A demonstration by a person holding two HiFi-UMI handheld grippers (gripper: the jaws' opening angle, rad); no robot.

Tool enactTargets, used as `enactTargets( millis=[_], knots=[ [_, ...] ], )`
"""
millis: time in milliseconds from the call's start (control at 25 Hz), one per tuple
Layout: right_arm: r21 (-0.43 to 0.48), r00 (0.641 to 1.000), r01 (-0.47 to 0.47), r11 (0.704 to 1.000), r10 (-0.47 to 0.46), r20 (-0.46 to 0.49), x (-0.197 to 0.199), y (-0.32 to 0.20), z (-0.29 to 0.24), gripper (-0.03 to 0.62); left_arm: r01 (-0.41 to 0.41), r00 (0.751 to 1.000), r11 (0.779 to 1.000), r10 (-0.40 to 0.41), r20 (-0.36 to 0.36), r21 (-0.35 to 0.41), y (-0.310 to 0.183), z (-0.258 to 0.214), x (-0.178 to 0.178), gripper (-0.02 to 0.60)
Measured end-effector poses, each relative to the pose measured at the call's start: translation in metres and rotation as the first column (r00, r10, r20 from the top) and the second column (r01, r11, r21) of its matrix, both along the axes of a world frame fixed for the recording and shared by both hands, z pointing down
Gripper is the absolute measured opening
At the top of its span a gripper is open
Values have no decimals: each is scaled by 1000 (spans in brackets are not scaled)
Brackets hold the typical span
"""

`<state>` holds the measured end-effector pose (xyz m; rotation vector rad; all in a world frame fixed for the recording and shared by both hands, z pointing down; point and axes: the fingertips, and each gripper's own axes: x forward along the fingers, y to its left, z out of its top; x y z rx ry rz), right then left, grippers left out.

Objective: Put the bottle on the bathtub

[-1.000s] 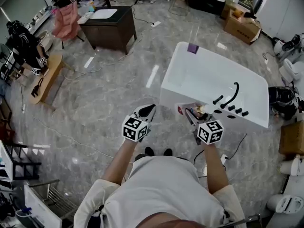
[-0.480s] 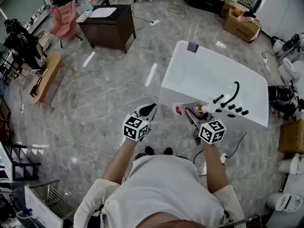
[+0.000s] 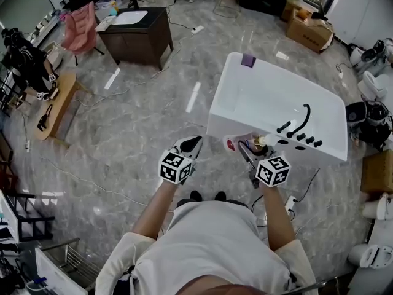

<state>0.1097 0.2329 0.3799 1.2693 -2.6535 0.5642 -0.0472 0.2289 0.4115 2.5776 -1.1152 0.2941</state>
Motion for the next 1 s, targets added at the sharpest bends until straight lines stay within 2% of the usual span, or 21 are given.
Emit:
enactTargets(
  millis=[600, 1000],
  knots=[
    [1, 999, -49, 999, 49, -20, -27, 3, 6, 232, -46, 999, 999, 46, 3, 11, -3, 1, -30, 9],
    [-9, 998, -59, 998, 59, -35, -33, -20, 12, 232, -39, 999, 999, 39, 2, 1, -25, 5, -43, 9]
  ],
)
